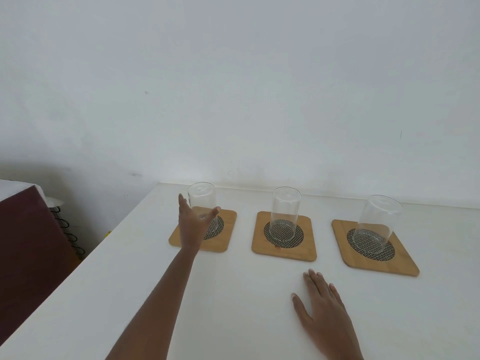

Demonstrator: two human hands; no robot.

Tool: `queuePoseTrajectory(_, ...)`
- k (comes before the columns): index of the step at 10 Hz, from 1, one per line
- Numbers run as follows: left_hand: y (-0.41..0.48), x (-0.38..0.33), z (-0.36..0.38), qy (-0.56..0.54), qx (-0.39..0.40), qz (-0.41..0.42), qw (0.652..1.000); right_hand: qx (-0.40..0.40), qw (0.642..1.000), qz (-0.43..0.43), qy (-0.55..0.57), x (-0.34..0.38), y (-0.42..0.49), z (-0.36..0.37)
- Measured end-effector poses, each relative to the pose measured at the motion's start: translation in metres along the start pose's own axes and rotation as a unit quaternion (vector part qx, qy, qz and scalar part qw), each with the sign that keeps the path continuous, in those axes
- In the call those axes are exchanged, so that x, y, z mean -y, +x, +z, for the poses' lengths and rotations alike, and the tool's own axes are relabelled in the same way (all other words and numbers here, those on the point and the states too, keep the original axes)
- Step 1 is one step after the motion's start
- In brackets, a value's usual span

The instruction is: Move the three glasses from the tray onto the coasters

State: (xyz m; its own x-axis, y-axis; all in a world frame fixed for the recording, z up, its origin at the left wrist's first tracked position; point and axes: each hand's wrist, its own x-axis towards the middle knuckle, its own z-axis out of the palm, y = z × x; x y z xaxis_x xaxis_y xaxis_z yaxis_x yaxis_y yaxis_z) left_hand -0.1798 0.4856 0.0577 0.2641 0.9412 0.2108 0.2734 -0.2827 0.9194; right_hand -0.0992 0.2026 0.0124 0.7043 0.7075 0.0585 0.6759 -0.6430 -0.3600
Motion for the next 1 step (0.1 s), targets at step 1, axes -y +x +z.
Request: queuePoseTrajectory(1,-0.0292,0.0076,0.0075,0.013,-0.036,0.026,0.999,0.001,1.000,-0.007,-0.017,-0.0014,0.0008,0.0013)
